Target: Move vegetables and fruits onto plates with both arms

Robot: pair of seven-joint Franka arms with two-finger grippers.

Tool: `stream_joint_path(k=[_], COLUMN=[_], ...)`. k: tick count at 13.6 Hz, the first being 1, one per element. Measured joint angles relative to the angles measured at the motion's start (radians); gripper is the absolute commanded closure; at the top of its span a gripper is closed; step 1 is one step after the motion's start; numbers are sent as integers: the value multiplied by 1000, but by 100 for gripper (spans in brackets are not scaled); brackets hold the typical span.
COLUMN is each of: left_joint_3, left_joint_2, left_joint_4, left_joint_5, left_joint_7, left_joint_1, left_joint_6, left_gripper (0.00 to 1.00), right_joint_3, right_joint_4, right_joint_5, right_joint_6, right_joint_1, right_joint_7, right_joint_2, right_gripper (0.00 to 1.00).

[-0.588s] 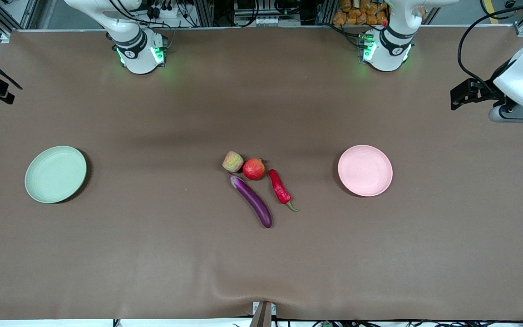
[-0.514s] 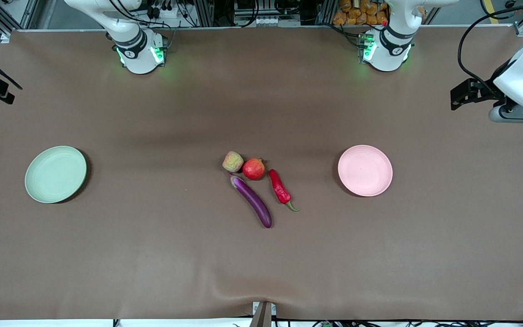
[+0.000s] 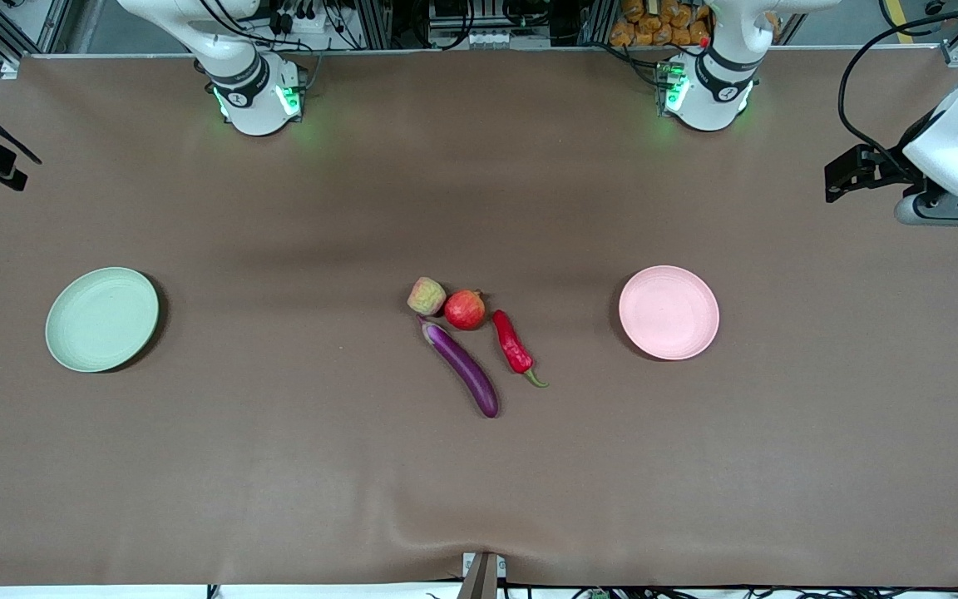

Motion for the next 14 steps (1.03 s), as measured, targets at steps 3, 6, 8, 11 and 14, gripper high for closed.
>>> stream_joint_path(k=[3,6,8,11,14], left_joint_3=[0,-1,-1,-1,-2], left_joint_2=[1,8,13,18,37], left_joint_4=[0,0,0,0,17], left_joint_5=[0,0,0,0,0], left_joint_7=[0,0,0,0,0], left_joint_1=[0,0,-1,-1,-8], left_joint_6=[0,2,5,6,11], left_gripper=[0,0,0,0,0], right_joint_3=[1,1,0,0,0], right_joint_4=[0,0,0,0,0], right_joint_5=[2,11,13,16,18], right_joint_6=[-8,-17,-22,-24,-25], right_joint_1=[1,1,0,0,1], right_joint_7=[0,0,0,0,0], right_joint_2=[0,1,2,3,3], right_gripper=[0,0,0,0,0])
